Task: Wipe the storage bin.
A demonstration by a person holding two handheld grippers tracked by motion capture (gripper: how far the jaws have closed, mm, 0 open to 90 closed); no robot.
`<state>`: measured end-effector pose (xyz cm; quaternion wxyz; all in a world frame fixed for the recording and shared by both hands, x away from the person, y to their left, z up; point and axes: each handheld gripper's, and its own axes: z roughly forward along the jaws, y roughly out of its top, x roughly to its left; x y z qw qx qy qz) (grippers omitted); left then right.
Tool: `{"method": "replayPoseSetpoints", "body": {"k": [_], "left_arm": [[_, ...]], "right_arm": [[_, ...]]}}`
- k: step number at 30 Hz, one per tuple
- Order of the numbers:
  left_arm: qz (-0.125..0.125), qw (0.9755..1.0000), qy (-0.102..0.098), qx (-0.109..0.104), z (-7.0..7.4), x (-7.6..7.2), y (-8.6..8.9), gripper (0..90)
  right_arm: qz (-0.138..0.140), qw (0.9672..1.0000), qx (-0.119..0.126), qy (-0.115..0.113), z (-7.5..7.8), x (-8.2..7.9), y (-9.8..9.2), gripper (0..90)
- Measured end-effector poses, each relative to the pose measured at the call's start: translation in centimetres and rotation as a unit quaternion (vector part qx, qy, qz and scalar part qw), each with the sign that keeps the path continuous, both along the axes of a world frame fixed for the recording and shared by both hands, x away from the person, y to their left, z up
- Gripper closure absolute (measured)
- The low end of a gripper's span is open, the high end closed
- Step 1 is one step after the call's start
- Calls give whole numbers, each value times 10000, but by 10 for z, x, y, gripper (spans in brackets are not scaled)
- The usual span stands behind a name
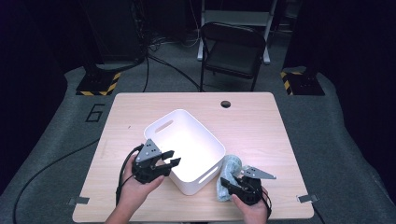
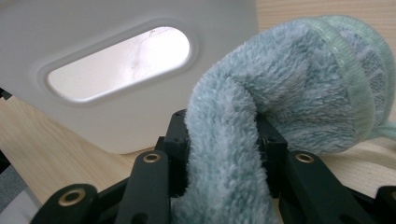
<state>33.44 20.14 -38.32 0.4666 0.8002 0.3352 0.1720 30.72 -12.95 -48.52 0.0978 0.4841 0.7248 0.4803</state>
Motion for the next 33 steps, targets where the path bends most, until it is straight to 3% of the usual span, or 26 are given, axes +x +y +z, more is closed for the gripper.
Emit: {"method": "replayPoseSetpoints", "body": {"k": [3, 8, 15, 33], "left_arm": [[-14, 9999, 101, -17, -3, 9, 7, 624], [139, 9998, 87, 126, -5, 18, 17, 620], [307, 9992, 180, 157, -8, 29, 26, 582], [616, 9974, 29, 360, -11, 46, 45, 516]], "right_arm": [[0, 10000, 10, 3, 0, 0, 0, 644], [2, 10000, 4, 2, 0, 0, 0, 645], [16, 10000, -10, -20, 0, 0, 0, 644], [28, 10000, 9, 14, -1, -1, 2, 644]]}}
